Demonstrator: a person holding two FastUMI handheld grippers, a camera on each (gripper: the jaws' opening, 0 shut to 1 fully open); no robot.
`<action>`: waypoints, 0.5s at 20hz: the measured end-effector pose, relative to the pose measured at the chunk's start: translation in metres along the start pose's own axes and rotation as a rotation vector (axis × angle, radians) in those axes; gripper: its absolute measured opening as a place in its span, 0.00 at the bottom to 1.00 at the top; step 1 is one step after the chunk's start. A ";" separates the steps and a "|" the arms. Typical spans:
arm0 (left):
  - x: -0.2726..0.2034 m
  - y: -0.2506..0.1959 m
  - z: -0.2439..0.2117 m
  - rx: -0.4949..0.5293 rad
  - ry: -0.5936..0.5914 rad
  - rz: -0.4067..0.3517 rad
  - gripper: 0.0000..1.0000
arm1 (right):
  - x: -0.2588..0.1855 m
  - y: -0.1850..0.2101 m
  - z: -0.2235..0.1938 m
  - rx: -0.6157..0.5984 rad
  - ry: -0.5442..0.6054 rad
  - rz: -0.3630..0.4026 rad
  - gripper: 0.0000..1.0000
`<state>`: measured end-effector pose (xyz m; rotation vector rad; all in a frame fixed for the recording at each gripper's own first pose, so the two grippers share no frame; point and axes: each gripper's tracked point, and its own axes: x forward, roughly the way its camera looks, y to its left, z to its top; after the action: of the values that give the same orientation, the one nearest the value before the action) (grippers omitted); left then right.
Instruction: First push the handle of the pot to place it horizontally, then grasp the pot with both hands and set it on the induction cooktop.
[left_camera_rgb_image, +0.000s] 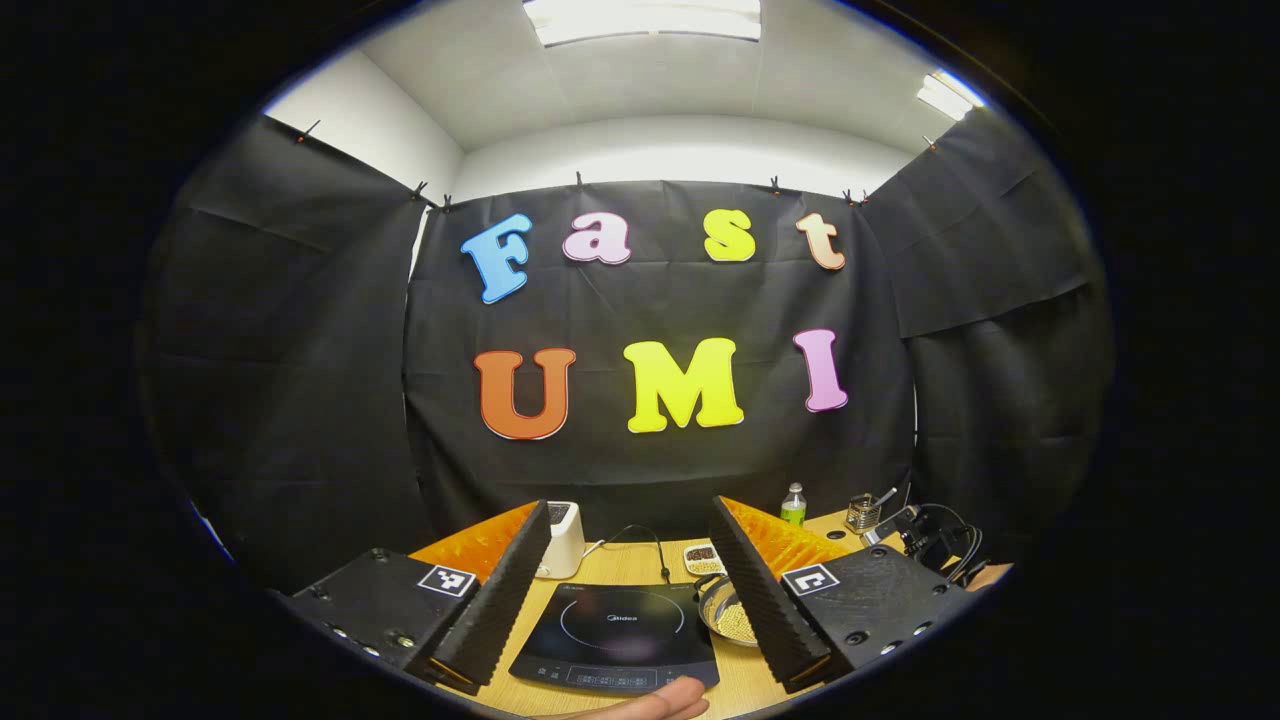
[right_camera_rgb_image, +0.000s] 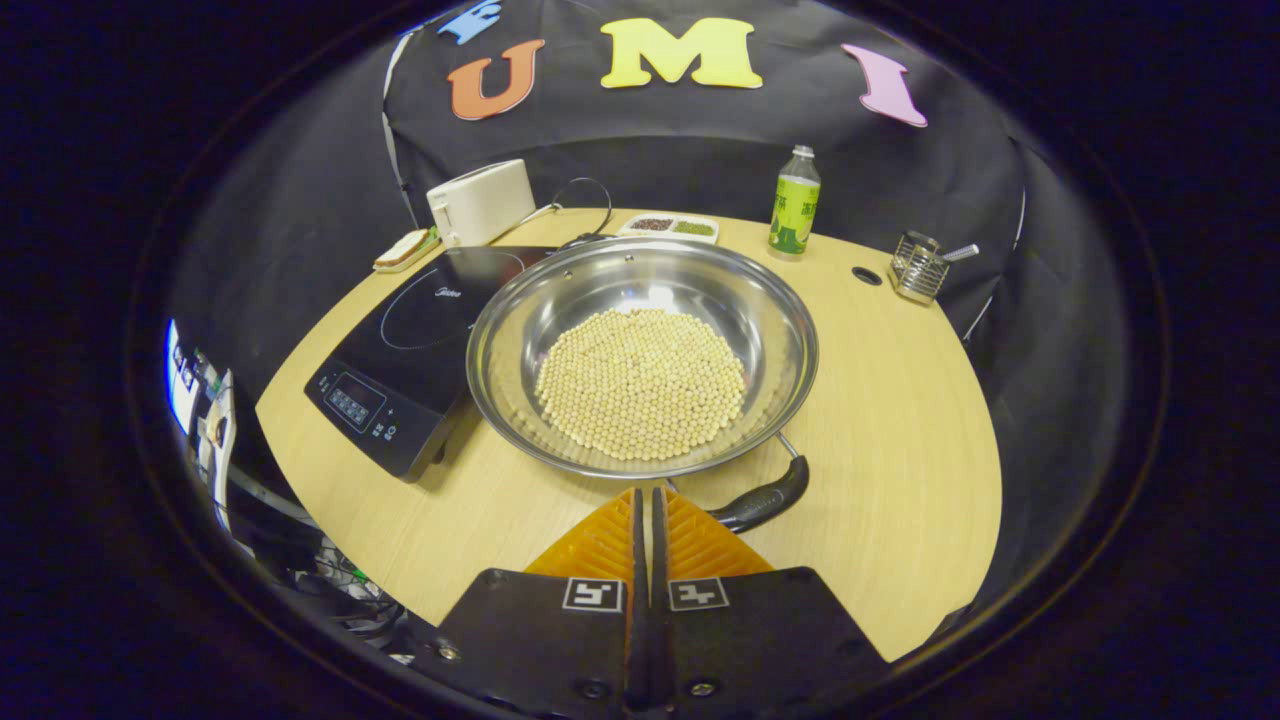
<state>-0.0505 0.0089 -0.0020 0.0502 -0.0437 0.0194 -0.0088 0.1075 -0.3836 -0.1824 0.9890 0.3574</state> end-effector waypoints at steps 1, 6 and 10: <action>0.000 -0.001 0.000 -0.001 0.000 -0.001 0.95 | 0.001 0.000 -0.001 0.006 0.007 0.000 0.01; -0.004 0.003 -0.002 -0.011 0.007 0.019 0.95 | 0.006 -0.003 -0.008 0.037 0.019 0.032 0.04; -0.004 0.006 0.000 -0.011 0.018 0.031 0.95 | 0.006 -0.017 -0.007 0.040 0.015 0.014 0.04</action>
<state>-0.0551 0.0150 -0.0017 0.0386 -0.0265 0.0508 -0.0044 0.0911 -0.3927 -0.1414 1.0119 0.3494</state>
